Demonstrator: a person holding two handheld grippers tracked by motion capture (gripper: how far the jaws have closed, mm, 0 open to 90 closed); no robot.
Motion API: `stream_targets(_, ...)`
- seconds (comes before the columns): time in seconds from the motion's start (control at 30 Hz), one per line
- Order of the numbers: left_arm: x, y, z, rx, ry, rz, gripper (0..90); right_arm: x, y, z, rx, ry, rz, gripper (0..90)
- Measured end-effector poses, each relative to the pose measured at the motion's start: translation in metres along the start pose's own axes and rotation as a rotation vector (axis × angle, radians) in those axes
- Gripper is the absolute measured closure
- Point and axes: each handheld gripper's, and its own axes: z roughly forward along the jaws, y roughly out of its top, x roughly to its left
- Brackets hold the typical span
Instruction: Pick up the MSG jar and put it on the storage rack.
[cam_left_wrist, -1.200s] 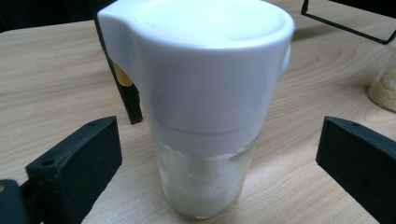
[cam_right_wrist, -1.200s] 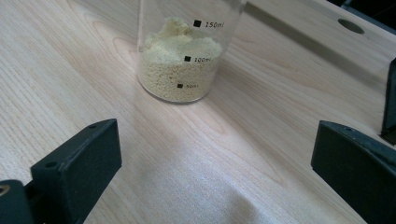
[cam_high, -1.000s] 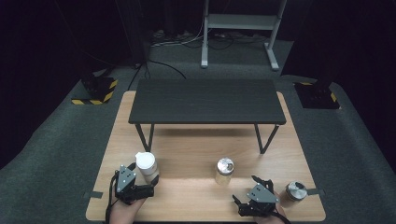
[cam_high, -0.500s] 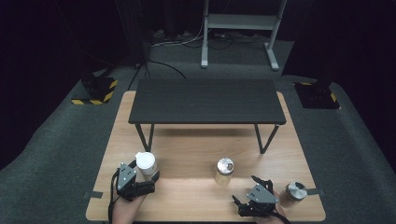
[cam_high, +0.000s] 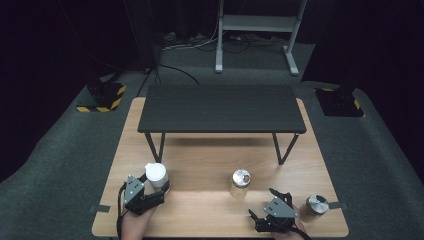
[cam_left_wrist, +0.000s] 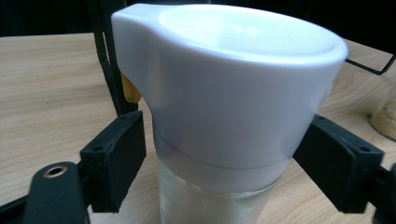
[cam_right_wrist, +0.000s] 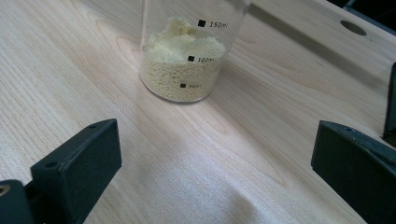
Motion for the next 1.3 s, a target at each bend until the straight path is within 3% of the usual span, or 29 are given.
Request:
stream_targets(0.5,-0.003,-0.003,0.000,-0.050,0.023,0.043,29.9,0.000,0.000,0.001,0.009,0.002,-0.005,0.7)
stream_targets(0.8,-0.002,-0.004,-0.002,-0.058,0.022,0.036,30.3,0.000,0.001,0.001,0.010,0.006,0.002,0.7)
stream_targets(1.3,-0.008,0.017,-0.014,-0.070,-0.010,0.088,30.2,0.000,0.000,0.001,0.011,0.011,0.004,0.7)
